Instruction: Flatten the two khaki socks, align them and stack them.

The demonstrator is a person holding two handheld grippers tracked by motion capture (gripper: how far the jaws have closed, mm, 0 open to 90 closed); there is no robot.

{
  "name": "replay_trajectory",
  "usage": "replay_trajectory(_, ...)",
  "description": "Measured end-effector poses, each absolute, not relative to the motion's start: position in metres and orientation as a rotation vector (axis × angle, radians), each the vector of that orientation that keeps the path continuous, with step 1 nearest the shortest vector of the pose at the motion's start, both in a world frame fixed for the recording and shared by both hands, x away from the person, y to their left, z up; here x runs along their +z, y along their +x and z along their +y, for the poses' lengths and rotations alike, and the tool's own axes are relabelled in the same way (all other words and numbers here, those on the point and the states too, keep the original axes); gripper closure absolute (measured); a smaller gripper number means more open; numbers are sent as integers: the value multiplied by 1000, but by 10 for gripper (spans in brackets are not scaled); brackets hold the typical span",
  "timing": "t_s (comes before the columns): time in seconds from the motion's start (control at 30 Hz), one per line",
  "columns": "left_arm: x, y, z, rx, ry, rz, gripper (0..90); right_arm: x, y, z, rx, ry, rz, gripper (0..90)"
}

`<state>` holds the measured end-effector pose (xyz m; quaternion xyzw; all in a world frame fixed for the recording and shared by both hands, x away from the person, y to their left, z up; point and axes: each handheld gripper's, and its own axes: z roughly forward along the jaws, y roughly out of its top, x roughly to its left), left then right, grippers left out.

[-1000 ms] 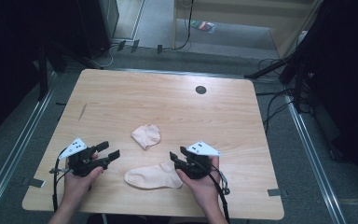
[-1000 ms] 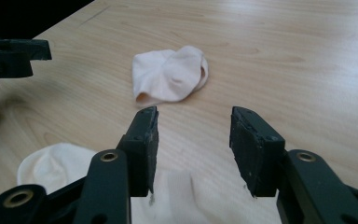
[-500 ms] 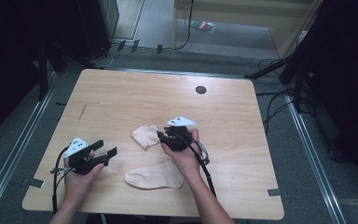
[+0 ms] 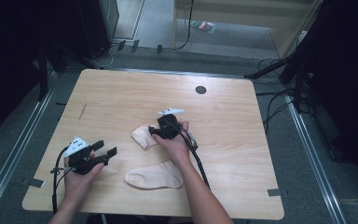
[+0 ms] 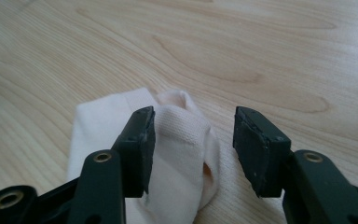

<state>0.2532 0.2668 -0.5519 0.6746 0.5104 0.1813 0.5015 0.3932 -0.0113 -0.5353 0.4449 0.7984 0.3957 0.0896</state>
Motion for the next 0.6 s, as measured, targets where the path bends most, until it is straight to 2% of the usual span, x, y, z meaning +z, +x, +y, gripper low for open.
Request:
replay_trajectory(0.03,-552,253,267,437,1633,1235,306,-536,391,-9,1173,1296,2364,613)
replay_trajectory(0.13,-552,254,266,435,1634,1238,307,-534,388,-8,1191,1245,2369,802)
replay_trajectory(0.17,-552,254,266,434,1637,1236,306,-532,387,-8,1201,1234,2362,824)
replay_trajectory(0.5,-550,258,257,453,1691,1230,276,-496,371,-3,1308,1179,2306,860)
replay_trajectory(0.6,-546,265,250,406,1676,1239,273,-484,368,0,1318,1149,2313,863)
